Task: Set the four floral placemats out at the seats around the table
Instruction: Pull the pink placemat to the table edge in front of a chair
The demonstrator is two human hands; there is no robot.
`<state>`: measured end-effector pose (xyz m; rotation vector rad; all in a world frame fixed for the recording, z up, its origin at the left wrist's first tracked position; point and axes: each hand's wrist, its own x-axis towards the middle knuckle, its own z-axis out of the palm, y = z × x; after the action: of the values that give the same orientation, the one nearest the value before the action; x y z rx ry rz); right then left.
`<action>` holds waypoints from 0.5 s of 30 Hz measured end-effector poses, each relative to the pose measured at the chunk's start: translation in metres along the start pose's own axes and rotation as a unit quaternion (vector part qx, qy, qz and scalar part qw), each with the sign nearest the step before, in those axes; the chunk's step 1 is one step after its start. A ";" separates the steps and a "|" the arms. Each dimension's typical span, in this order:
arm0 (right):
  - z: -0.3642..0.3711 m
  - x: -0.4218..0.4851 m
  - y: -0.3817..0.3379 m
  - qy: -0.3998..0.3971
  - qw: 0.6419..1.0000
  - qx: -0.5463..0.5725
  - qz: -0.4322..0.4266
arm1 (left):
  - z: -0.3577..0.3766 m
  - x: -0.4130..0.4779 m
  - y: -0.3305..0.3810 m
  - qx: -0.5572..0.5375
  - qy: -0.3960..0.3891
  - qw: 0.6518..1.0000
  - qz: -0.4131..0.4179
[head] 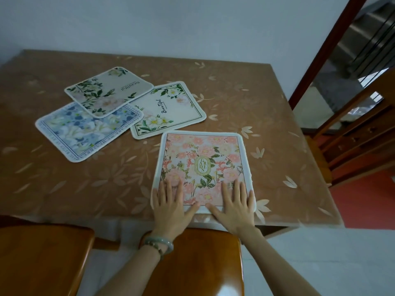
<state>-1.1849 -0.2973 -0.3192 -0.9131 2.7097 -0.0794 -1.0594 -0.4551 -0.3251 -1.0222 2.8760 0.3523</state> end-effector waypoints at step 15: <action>-0.113 -0.010 -0.027 0.042 0.880 0.472 -0.014 | -0.088 0.004 -0.009 -0.367 0.005 0.930 0.000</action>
<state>-1.1934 -0.3167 -0.2051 -0.6149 2.2372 -1.3241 -1.0560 -0.4849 -0.2422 -1.0785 2.7718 1.5011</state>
